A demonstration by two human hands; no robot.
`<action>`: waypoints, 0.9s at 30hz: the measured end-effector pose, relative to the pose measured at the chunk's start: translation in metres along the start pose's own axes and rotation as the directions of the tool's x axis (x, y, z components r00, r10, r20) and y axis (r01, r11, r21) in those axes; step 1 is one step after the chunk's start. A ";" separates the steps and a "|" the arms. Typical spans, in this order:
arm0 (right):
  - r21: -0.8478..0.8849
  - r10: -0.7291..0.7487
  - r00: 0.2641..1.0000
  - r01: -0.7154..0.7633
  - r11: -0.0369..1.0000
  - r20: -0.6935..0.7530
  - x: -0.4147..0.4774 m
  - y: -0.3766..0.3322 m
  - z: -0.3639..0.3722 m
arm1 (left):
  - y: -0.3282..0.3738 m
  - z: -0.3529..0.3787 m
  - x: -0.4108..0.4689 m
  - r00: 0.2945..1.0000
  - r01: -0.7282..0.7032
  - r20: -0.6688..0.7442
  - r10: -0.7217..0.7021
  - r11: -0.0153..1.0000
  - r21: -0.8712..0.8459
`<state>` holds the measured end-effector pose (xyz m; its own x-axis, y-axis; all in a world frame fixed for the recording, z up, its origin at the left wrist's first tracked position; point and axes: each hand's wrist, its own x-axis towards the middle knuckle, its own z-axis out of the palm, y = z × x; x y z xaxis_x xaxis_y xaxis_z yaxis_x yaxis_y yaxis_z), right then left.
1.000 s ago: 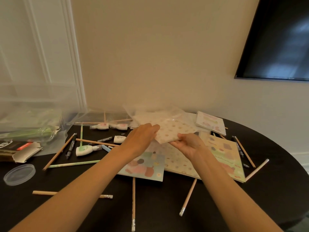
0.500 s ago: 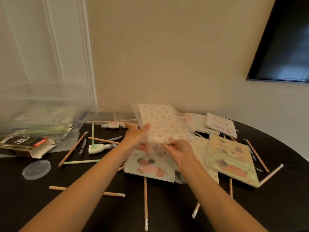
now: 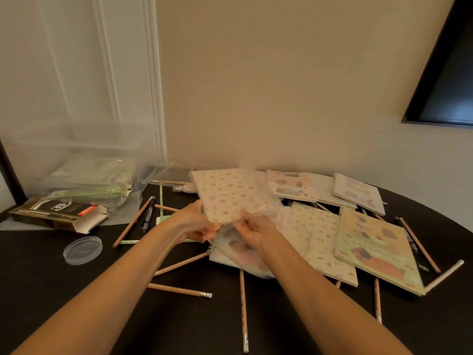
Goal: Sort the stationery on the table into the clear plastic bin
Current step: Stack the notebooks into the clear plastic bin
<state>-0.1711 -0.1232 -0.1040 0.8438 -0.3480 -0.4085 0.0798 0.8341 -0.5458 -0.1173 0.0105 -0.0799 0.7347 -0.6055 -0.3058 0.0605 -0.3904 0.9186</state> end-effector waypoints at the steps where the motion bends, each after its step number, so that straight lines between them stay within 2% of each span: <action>1: -0.029 0.002 1.000 -0.002 1.000 -0.001 0.000 0.004 0.002 | -0.004 -0.001 0.001 1.000 0.008 -0.018 -0.008 1.000 -0.005; 4: -0.184 0.037 0.999 -0.043 0.982 -0.034 -0.004 0.011 0.006 | -0.012 0.001 0.002 0.997 0.023 -0.074 -0.021 0.999 0.025; 8: -0.472 0.081 0.995 -0.095 0.877 -0.050 -0.017 0.007 0.005 | -0.022 0.008 0.008 0.984 0.045 -0.176 -0.021 0.990 0.131; 11: -0.552 0.111 0.993 -0.115 0.826 -0.041 -0.027 -0.002 0.000 | -0.025 0.009 0.018 0.962 0.077 -0.274 -0.011 0.970 0.231; 13: -0.592 0.125 0.992 -0.108 0.799 -0.013 -0.039 -0.009 -0.004 | -0.020 0.014 0.015 0.942 0.130 -0.334 0.032 0.883 0.450; 15: -0.655 0.129 0.991 -0.070 0.753 0.043 -0.053 -0.019 -0.007 | -0.012 0.019 0.007 0.916 0.213 -0.392 0.086 0.723 0.657; 17: -0.698 0.120 0.986 -0.007 0.716 0.113 -0.070 -0.034 -0.012 | 0.001 0.028 -0.003 0.883 0.242 -0.438 0.170 0.634 0.734; 20: -0.698 0.119 0.965 0.081 0.711 0.233 -0.096 -0.064 -0.024 | 0.027 0.051 -0.011 0.853 0.102 -0.401 0.334 0.646 0.756; 23: -0.658 0.053 0.963 0.141 0.740 0.266 -0.113 -0.099 -0.045 | 0.051 0.081 -0.010 0.834 -0.138 -0.282 0.475 0.673 0.726; 25: -0.692 -0.094 0.985 0.167 0.702 0.143 -0.112 -0.126 -0.069 | 0.070 0.109 -0.006 0.823 -0.267 -0.197 0.534 0.667 0.695; 27: -0.821 -0.295 0.953 0.119 0.559 -0.063 -0.100 -0.149 -0.095 | 0.084 0.133 0.000 0.824 -0.335 -0.127 0.552 0.656 0.676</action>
<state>-0.3184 -0.2532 -0.0515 0.7474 -0.6051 -0.2743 -0.2906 0.0735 -0.9540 -0.2021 -0.1149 -0.0364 0.7246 -0.6267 0.2866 -0.6634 -0.5220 0.5361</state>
